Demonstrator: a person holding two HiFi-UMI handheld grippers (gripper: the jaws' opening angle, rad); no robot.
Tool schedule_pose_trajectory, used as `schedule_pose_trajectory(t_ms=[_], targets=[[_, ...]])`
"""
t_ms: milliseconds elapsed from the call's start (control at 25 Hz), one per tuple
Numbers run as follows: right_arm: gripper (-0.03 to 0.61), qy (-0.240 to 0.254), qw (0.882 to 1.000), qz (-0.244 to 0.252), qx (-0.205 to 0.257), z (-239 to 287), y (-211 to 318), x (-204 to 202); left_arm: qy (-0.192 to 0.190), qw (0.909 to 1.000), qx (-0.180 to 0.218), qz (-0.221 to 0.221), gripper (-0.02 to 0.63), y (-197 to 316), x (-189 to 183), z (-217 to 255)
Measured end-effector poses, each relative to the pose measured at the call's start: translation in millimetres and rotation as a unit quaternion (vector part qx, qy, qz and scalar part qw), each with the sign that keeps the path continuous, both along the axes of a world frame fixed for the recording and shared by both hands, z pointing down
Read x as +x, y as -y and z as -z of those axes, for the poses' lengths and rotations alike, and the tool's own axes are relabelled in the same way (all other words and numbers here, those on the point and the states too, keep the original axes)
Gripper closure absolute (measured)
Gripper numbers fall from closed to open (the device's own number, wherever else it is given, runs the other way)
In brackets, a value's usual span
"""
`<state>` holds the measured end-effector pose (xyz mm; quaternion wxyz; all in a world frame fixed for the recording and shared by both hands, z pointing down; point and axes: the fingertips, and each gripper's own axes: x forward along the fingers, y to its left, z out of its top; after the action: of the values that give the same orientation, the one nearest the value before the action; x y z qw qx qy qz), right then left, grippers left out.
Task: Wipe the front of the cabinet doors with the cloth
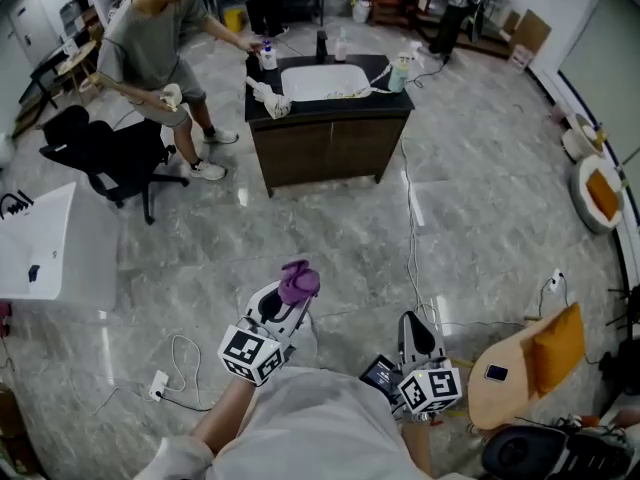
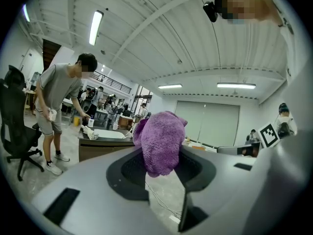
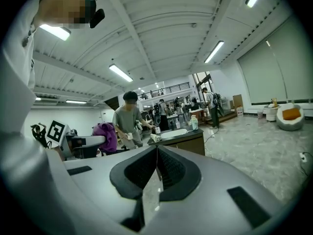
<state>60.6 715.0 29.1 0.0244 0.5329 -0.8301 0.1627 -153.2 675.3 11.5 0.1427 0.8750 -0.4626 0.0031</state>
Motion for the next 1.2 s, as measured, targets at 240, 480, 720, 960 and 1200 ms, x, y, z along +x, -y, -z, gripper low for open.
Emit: schedule_pose_trajectory(t_ms=[240, 480, 720, 960, 1200], targets=[[0.551, -0.023, 1.0, 0.0, 0.012, 15.5, 94.8, -11.4, -0.009, 0.9995, 0.021, -0.022, 0.471, 100.6, -3.2, 12.9], [0.551, -0.029, 0.999, -0.024, 0.014, 16.5, 157.0, -14.9, 0.002, 0.9988, 0.022, -0.043, 0.471, 164.8, -16.7, 13.6], [0.551, -0.031, 0.999, -0.026, 0.004, 11.5, 198.1, -8.5, -0.005, 0.9994, 0.014, -0.032, 0.471, 210.7, -18.6, 13.8], [0.551, -0.034, 0.999, 0.006, 0.001, 0.5, 249.1, 4.8, 0.001, 0.9997, 0.012, -0.022, 0.471, 247.4, 9.8, 9.9], [0.551, -0.033, 0.998, 0.056, -0.003, -4.4, 324.1, 42.2, 0.013, 0.9995, 0.007, 0.029, 0.471, 295.6, 44.6, 10.1]])
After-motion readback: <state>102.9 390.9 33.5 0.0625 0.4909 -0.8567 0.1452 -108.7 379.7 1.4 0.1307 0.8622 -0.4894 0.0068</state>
